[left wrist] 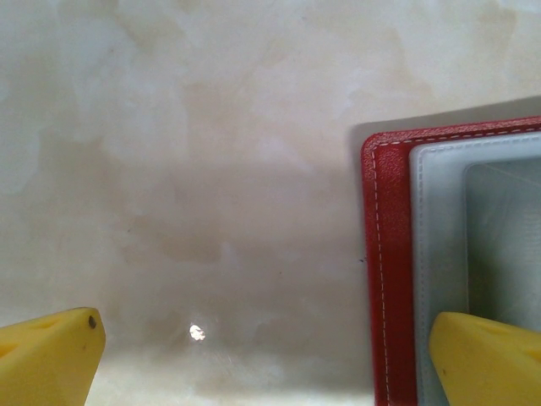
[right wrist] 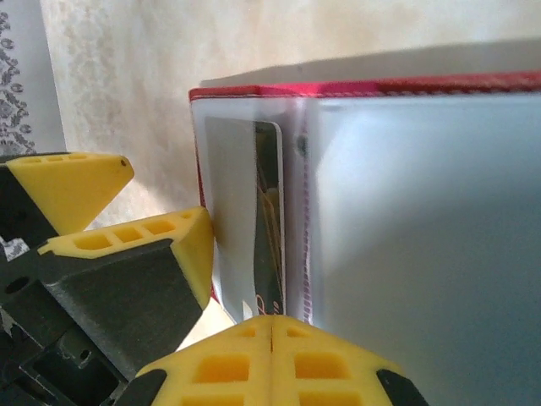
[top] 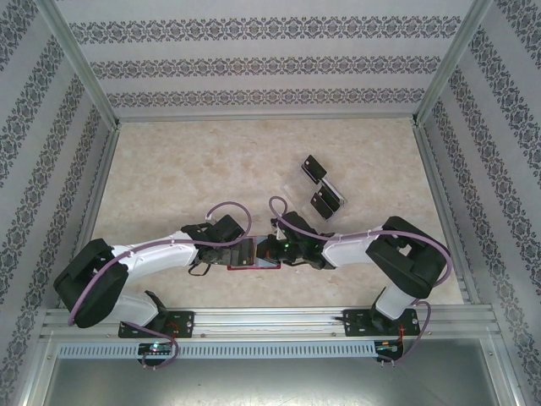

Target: Put the credit cards into the card holder

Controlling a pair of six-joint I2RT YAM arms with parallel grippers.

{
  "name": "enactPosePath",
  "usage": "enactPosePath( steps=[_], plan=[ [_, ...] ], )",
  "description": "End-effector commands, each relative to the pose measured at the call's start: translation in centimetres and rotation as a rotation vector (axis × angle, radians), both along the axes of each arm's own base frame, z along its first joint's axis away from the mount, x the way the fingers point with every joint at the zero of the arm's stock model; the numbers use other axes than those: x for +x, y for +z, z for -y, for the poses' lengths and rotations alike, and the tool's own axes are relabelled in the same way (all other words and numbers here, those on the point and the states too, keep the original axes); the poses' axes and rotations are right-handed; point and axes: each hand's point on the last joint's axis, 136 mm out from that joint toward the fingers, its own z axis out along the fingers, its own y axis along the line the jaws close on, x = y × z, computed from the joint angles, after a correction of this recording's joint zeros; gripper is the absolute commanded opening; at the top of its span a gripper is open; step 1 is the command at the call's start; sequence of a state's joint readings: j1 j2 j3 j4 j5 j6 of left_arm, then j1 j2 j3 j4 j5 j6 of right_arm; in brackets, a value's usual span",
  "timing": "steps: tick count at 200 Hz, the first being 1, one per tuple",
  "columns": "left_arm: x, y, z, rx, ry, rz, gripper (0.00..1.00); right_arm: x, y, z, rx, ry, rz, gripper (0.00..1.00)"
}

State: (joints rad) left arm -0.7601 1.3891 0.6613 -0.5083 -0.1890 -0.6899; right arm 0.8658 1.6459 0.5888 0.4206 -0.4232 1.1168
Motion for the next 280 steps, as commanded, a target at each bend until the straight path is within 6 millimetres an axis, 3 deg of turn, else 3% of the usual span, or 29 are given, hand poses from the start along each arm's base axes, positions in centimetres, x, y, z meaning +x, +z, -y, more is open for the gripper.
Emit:
enactPosePath(
  steps=[1, 127, 280],
  plan=[
    [-1.8, -1.2, -1.3, 0.054, -0.013, -0.058, 1.0, 1.0, 0.0, -0.2, -0.017, -0.007, 0.018, 0.0],
    [-1.6, -0.6, -1.0, 0.046, -0.019, -0.046, 1.0, 1.3, -1.5, 0.6, -0.067, -0.033, -0.001, 0.0],
    [-1.4, -0.6, -0.6, 0.028, -0.02, -0.04, 1.0, 1.1, -1.8, -1.5, -0.095, 0.029, -0.017, 0.0]
  ],
)
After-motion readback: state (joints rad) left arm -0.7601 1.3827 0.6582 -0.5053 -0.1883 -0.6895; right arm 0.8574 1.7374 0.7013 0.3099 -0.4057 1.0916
